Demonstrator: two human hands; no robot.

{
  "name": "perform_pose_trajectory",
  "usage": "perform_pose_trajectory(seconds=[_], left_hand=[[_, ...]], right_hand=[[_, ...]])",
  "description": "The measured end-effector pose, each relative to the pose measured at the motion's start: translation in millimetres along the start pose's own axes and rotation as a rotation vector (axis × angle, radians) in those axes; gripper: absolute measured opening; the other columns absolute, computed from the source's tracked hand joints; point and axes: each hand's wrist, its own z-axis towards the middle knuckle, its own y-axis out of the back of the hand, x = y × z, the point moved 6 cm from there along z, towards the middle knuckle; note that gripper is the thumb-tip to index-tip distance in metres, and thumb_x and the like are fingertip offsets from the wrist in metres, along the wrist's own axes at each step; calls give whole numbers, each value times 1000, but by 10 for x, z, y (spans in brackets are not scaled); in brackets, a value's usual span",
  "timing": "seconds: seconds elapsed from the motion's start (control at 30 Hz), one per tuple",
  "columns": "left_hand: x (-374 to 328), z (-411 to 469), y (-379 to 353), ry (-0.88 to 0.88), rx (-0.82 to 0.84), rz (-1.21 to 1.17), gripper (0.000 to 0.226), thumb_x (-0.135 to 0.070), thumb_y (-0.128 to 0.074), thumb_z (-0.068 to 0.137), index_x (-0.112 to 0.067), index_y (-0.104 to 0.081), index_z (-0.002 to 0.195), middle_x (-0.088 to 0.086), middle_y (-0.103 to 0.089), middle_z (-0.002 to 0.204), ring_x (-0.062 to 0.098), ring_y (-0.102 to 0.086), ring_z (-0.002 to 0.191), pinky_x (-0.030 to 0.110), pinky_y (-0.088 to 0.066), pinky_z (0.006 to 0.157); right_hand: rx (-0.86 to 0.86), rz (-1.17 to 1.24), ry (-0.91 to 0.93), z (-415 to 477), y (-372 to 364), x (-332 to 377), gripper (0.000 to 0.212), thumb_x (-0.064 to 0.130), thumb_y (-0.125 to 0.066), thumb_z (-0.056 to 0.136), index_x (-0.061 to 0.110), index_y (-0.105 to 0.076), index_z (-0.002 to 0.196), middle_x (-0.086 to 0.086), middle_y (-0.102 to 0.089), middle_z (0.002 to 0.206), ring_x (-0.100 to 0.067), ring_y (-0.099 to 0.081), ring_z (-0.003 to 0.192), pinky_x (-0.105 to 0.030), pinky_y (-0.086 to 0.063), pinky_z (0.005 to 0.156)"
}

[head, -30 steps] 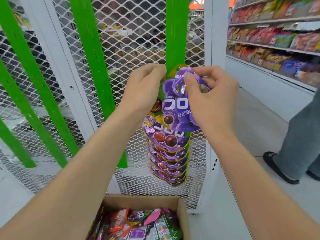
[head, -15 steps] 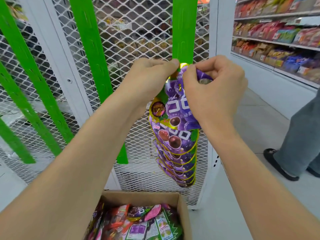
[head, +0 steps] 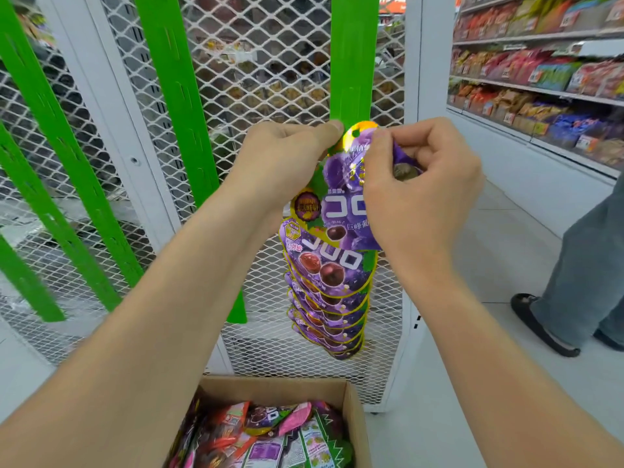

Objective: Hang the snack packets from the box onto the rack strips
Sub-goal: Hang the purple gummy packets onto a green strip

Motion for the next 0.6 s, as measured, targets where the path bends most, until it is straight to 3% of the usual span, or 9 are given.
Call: perform_pose_trajectory(seconds=[0.13, 0.23, 0.27, 0.33, 0.4, 0.5, 0.6], left_hand=[[-26, -57, 3, -5, -18, -24, 54, -51, -81, 79, 1, -75, 92, 9, -65, 84, 20, -57, 74, 40, -49, 74], [-40, -110, 4, -20, -43, -42, 33, -41, -82, 87, -8, -83, 85, 20, -79, 94, 23, -69, 76, 51, -62, 84], [-39, -120, 7, -19, -52, -51, 28, -38, -82, 89, -10, -84, 82, 18, -80, 93, 24, -72, 76, 50, -65, 85], [-37, -129, 5, -17, -56, -79, 26, -33, -80, 92, -11, -83, 77, 7, -80, 80, 18, -71, 66, 36, -65, 69], [-28, -113, 5, -21, -53, -79, 25, -34, -80, 92, -15, -81, 75, -4, -76, 71, 12, -68, 62, 23, -54, 61], [6, -61, 35, -6, -79, -64, 25, -43, -84, 85, -19, -83, 83, -4, -79, 84, 17, -74, 76, 29, -51, 74], [8, -60, 48, 1, -64, -55, 25, -43, -81, 89, -18, -83, 89, 1, -81, 97, 15, -75, 73, 25, -52, 66]], right_hand=[[67, -7, -54, -6, -63, -48, 16, 27, -73, 87, 16, -68, 77, 9, -69, 62, -11, -66, 58, -36, -54, 64], [66, -12, -61, 14, -75, -33, 16, 28, -73, 87, 17, -69, 76, 10, -68, 60, -11, -64, 56, -33, -53, 63], [65, -22, -56, 27, -76, -21, 16, 28, -73, 87, 17, -69, 76, 10, -67, 60, -12, -63, 55, -32, -52, 63], [73, -43, -64, 35, -85, -19, 15, 29, -72, 85, 19, -69, 74, 10, -67, 59, -13, -64, 56, -33, -53, 65], [91, -58, -87, 5, -102, -52, 15, 30, -72, 83, 19, -69, 73, 9, -67, 58, -14, -64, 56, -36, -54, 65], [121, -76, -83, -62, -126, -100, 15, 29, -70, 84, 18, -68, 74, 7, -66, 58, -14, -63, 55, -36, -53, 64], [129, -82, -39, -115, -123, -136, 15, 27, -71, 87, 17, -67, 76, 9, -64, 58, -11, -63, 56, -21, -48, 60]])
